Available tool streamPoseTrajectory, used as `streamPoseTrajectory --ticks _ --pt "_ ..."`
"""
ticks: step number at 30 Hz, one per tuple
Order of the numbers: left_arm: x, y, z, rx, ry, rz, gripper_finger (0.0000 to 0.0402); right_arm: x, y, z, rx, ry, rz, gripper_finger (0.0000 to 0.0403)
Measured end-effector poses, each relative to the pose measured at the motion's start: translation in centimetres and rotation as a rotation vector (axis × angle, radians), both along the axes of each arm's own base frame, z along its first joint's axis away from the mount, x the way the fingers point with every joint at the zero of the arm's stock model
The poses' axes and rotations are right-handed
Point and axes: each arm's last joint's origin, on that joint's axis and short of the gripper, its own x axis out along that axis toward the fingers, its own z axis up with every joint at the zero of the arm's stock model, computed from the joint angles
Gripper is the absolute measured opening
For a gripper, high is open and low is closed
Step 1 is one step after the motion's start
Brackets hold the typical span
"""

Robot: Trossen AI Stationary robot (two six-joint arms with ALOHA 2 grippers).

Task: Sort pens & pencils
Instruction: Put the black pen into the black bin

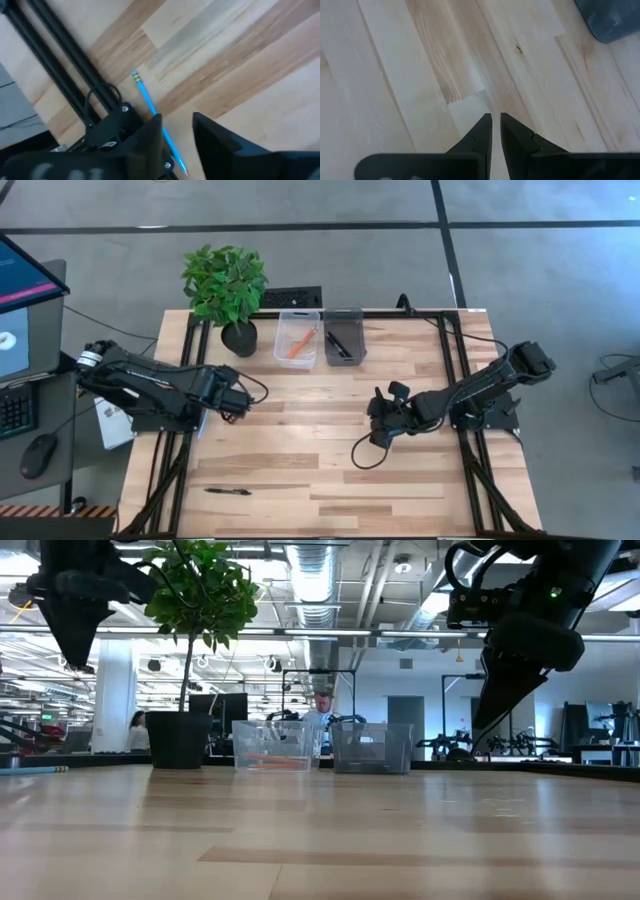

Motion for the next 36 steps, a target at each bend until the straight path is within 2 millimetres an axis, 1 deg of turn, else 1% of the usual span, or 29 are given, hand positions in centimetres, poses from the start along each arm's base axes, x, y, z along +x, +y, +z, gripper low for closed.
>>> streamPoseTrajectory --ticks 4,8,14,19,21,23,27,33,36 --pt "0.4 -0.7 -0.1 -0.039 -0.048 -0.045 0.0149 0.0 0.0 0.0 0.000 0.000 0.000 0.0060" --pt "0.9 -2.4 -0.2 -0.130 -0.118 -0.109 0.0179 0.0 0.0 0.0 0.000 0.000 -0.001 0.0060" --pt "1.1 -5.4 -0.1 -0.234 -0.208 -0.268 0.0187 0.0 0.0 0.0 0.001 -0.001 -0.001 0.0060" --pt "1.0 -9.1 0.2 -0.329 -0.342 -0.526 0.0188 0.0 0.0 0.0 0.001 -0.001 -0.002 0.0060" --pt "0.9 -10.4 0.5 -0.345 -0.411 -0.577 0.0188 0.0 0.0 0.0 0.002 -0.004 -0.002 0.0060" --pt "0.8 -11.6 0.4 -0.358 -0.453 -0.593 0.0187 0.1 0.0 0.0 0.005 -0.013 -0.002 0.0060" --pt "0.3 -13.9 -1.0 -0.367 -0.399 -0.625 0.0187 0.4 0.1 0.1 0.017 -0.046 -0.003 0.0060" --pt "0.4 -17.0 -4.6 -0.436 -0.203 -0.680 0.0187 0.8 0.3 0.3 0.035 -0.094 -0.003 0.0060" --pt "0.4 -18.1 -6.2 -0.473 -0.133 -0.697 0.0187 1.1 0.4 0.4 0.044 -0.119 -0.003 0.0060"
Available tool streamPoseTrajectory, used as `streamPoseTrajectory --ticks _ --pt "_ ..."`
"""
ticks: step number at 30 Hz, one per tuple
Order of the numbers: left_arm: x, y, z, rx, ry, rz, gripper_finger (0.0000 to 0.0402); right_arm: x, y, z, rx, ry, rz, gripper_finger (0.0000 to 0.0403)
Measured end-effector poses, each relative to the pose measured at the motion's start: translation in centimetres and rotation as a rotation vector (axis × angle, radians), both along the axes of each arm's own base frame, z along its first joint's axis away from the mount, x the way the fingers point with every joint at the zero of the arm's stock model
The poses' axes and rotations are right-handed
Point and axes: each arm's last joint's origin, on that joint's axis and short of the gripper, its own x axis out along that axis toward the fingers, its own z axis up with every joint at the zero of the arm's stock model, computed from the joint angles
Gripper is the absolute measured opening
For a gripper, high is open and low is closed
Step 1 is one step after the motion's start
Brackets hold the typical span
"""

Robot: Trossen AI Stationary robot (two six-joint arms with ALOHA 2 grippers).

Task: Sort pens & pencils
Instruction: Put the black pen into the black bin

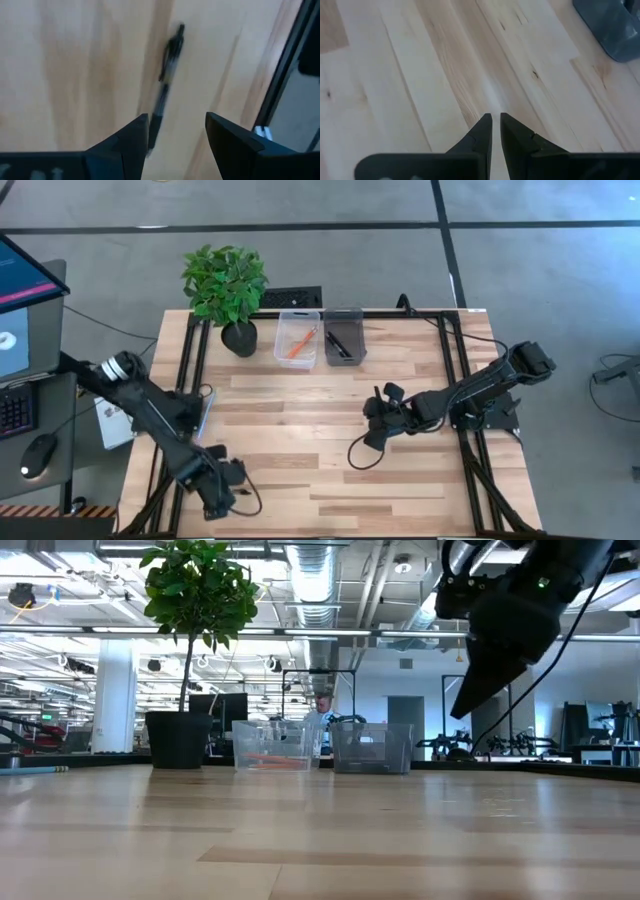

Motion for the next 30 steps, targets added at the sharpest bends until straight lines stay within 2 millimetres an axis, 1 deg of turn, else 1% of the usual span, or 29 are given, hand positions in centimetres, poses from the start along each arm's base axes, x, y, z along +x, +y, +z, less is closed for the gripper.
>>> streamPoseTrajectory --ticks 2,7,12,16,18,22,28,30 --pt "-0.1 -0.7 -1.1 0.015 0.039 -0.019 0.0187 0.2 0.1 0.1 0.008 -0.022 0.000 0.0060" --pt "-0.4 -1.3 -3.2 0.080 0.132 -0.031 0.0187 0.6 0.2 0.3 0.025 -0.069 0.000 0.0060" --pt "-0.4 -1.8 -5.0 0.074 0.245 -0.061 0.0187 0.7 0.3 0.4 0.030 -0.083 0.000 0.0060" --pt "-0.3 -2.0 -6.0 0.092 0.280 -0.073 0.0187 0.7 0.3 0.4 0.030 -0.082 0.000 0.0060" --pt "-0.3 -1.9 -6.2 0.095 0.285 -0.069 0.0181 0.7 0.3 0.4 0.029 -0.082 0.001 0.0060" --pt "-0.1 -1.8 -6.2 0.096 0.287 -0.064 0.0142 0.7 0.3 0.4 0.029 -0.081 0.002 0.0060" --pt "0.4 -1.4 -6.2 0.097 0.279 -0.047 0.0051 0.7 0.3 0.4 0.028 -0.081 0.002 0.0060" --pt "0.6 -1.2 -6.3 0.080 0.281 -0.047 0.0026 0.7 0.2 0.4 0.028 -0.081 0.002 0.0060"
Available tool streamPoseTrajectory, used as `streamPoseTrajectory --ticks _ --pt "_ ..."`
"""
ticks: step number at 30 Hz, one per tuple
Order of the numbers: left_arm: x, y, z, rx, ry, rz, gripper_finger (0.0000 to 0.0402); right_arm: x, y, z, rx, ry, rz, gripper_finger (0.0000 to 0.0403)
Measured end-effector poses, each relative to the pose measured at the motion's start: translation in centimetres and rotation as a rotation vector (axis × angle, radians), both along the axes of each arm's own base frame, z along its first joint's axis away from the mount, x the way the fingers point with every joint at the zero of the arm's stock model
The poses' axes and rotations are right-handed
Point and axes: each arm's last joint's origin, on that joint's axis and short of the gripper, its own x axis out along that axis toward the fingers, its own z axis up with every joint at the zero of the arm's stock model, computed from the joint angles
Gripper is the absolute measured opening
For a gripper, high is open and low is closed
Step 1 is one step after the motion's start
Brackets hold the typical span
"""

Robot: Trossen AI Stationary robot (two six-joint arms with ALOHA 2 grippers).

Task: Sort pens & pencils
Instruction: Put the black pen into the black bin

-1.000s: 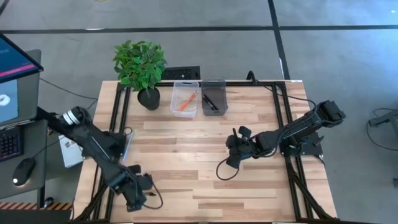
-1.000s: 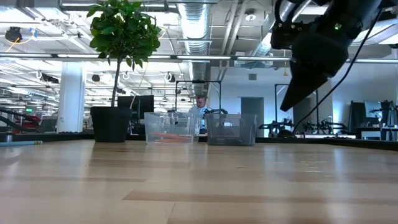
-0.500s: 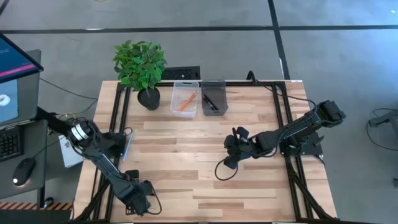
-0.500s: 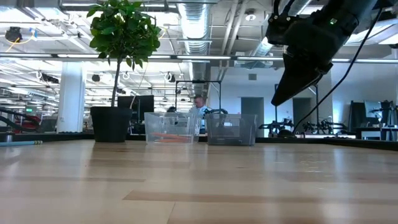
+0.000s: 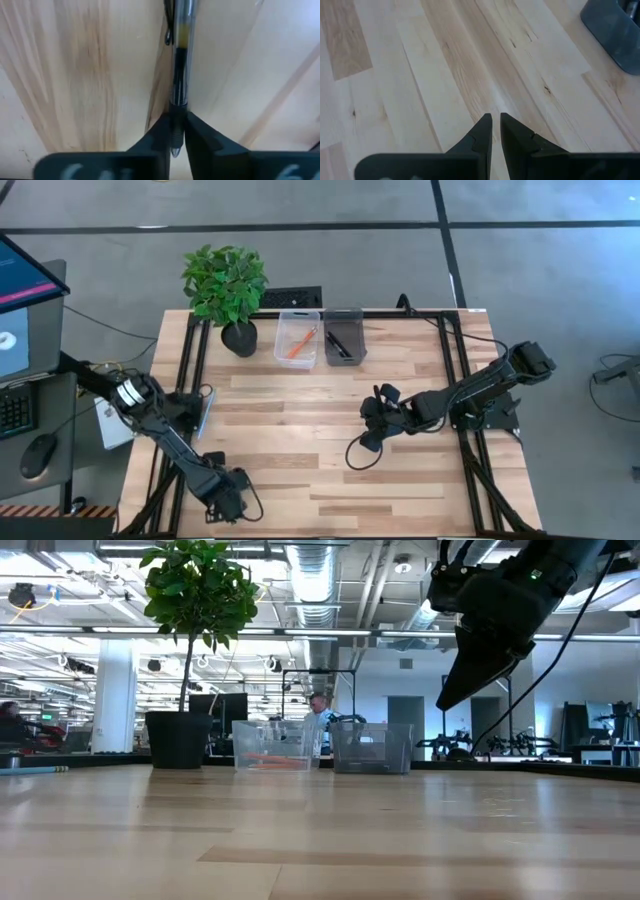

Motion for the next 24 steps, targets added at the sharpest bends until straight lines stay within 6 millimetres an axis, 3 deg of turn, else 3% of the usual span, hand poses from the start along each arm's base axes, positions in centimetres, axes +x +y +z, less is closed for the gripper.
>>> streamPoseTrajectory --ticks 3,9,16,24 --pt "0.5 0.7 -0.4 -0.030 0.018 0.033 0.0013 0.0 0.0 0.0 0.000 0.000 0.000 0.0060" --pt "2.2 2.5 -0.7 -0.050 0.031 0.117 0.0036 0.0 0.0 0.0 0.001 0.000 0.000 0.0060" --pt "4.4 4.8 -0.8 -0.081 0.029 0.214 0.0014 0.0 0.0 0.0 0.001 0.000 0.000 0.0060" --pt "6.9 7.6 -0.8 -0.137 -0.018 0.320 0.0032 0.0 0.0 0.0 0.001 0.000 0.002 0.0060"
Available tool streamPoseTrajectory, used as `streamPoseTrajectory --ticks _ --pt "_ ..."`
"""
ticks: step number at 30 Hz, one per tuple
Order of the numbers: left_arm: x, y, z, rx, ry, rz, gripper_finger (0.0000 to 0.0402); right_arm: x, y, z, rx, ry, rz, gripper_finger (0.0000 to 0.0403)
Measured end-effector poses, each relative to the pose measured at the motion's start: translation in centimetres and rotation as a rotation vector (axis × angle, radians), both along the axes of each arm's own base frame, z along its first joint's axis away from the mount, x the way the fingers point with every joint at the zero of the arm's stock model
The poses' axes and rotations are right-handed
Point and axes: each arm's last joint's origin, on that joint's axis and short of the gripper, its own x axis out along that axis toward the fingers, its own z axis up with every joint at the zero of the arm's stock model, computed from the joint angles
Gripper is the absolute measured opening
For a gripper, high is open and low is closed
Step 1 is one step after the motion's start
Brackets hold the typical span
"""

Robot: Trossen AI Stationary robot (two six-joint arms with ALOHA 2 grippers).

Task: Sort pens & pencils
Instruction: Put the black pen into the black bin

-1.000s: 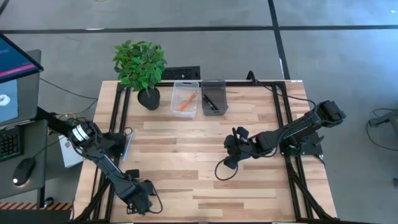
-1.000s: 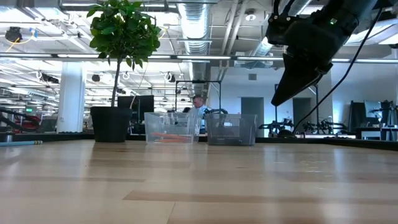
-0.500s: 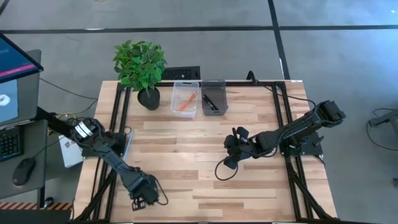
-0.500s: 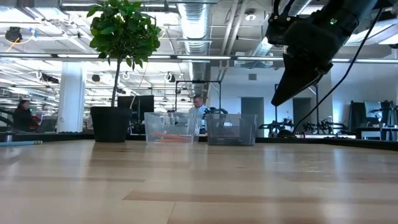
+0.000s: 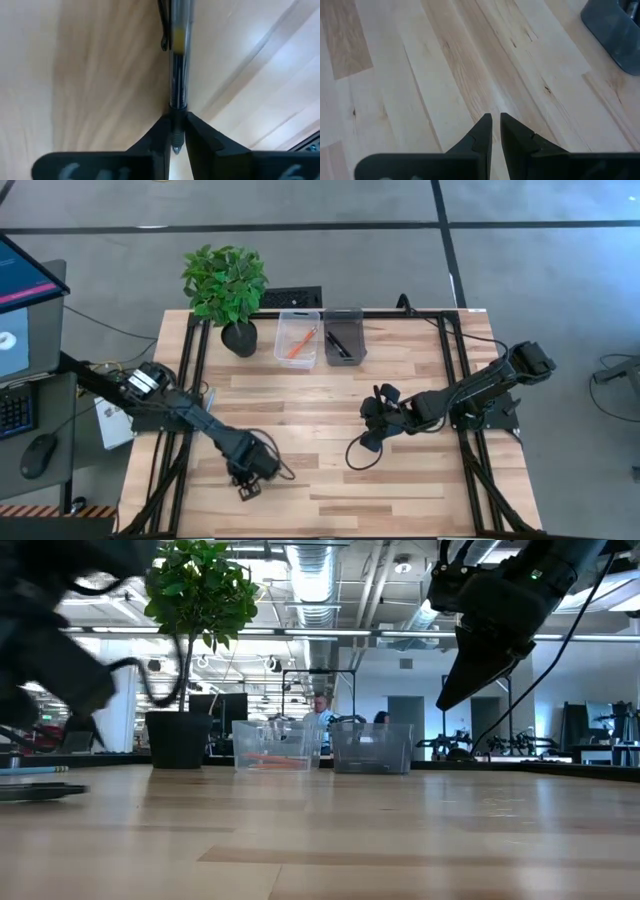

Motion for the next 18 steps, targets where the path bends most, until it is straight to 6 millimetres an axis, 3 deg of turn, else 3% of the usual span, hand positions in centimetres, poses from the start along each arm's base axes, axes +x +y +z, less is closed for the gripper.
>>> streamPoseTrajectory --ticks 7,18 --pt "2.2 1.8 0.4 0.019 -0.151 -0.043 0.0012 0.0 0.2 0.0 -0.023 0.010 0.063 0.0060" --pt "5.8 3.7 2.2 0.259 -0.439 -0.143 0.0011 0.4 0.5 0.3 0.006 -0.040 0.075 0.0060"
